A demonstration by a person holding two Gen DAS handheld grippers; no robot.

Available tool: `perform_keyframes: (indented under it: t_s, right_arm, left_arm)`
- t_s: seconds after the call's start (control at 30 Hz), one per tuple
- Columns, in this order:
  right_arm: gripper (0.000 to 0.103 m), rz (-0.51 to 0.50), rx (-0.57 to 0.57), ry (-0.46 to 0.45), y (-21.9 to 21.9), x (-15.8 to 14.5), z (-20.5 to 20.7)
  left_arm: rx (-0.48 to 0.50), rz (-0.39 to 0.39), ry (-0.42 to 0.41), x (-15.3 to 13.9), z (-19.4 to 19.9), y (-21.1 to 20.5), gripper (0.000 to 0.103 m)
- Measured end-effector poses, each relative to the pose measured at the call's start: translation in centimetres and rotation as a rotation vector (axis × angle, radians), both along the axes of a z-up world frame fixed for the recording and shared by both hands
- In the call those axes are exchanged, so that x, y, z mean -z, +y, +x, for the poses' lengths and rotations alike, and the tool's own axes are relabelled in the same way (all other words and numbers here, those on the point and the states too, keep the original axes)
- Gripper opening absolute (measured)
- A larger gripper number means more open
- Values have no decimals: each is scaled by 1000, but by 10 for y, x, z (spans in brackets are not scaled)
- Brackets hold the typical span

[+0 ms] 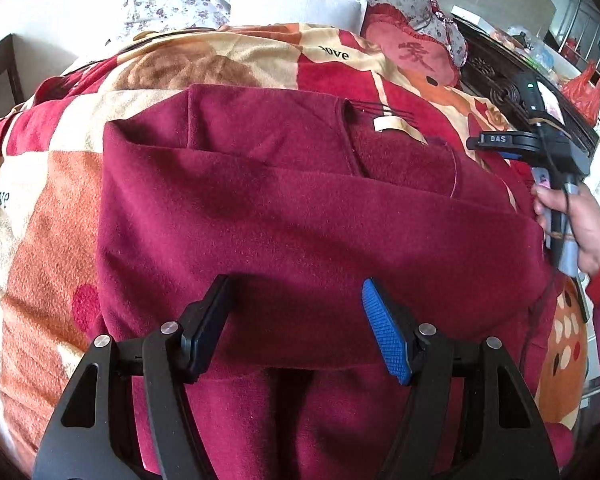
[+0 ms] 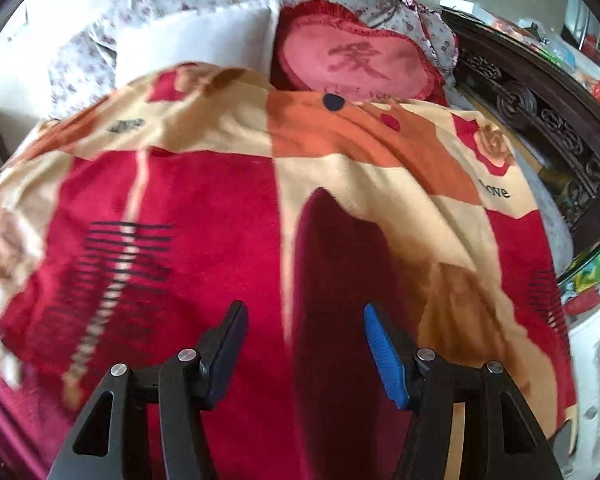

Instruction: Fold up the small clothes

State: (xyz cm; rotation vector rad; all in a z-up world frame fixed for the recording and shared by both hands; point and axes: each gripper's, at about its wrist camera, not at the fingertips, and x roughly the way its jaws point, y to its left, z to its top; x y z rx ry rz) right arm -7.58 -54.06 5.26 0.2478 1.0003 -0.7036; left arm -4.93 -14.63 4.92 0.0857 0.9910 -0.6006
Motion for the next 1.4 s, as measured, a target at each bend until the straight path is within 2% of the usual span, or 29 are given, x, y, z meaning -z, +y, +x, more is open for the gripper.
perform_keyframes:
  t_s: [0.03, 0.1, 0.13, 0.2, 0.23, 0.27, 0.4, 0.5, 0.57, 0.7, 0.93, 1.07, 1.17, 1.3, 1.4]
  right_arm:
    - [57, 11, 1, -1, -4, 2, -1]
    - [45, 47, 4, -23, -14, 6, -4]
    - [34, 62, 7, -41, -18, 6, -8]
    - [19, 78, 7, -84, -20, 1, -17]
    - [9, 88, 2, -111, -20, -3, -24]
    - [6, 101, -3, -138, -20, -8, -29]
    - [4, 193, -54, -293, -16, -37, -63]
    - [4, 264, -140, -420, -2, -69, -90]
    - [4, 251, -179, -441, 12, -87, -103]
    - [4, 320, -272, -543, 40, -119, -125]
    - [4, 392, -604, -607, 125, -184, -140]
    - [4, 465, -821, -619, 172, -209, -132]
    - [4, 509, -910, -577, 202, -206, -107]
    - [4, 606, -969, -438, 228, -162, -46]
    - [4, 577, -928, -275, 238, -107, 11]
  left_arm:
    - [0, 1, -4, 0, 0, -1, 68]
    - [-3, 1, -2, 1, 0, -1, 68]
    - [-5, -1, 2, 2, 1, -1, 68]
    - [-8, -3, 5, 2, 1, 0, 68]
    - [-8, -4, 6, 2, 1, 0, 68]
    - [-9, -6, 7, 1, 1, 1, 68]
    - [-15, -14, -1, -6, -2, 6, 68]
    - [-20, -19, -23, -15, -5, 13, 68]
    - [-33, -17, -28, -19, -5, 18, 68]
    - [-50, -37, -29, -29, -9, 29, 68]
    - [-71, -70, -85, -57, -18, 55, 68]
    - [-107, -99, -110, -72, -16, 79, 68]
    - [-151, -121, -116, -78, -12, 98, 68]
    - [-213, -128, -122, -78, -5, 124, 68]
    - [-224, -114, -112, -72, 1, 130, 68]
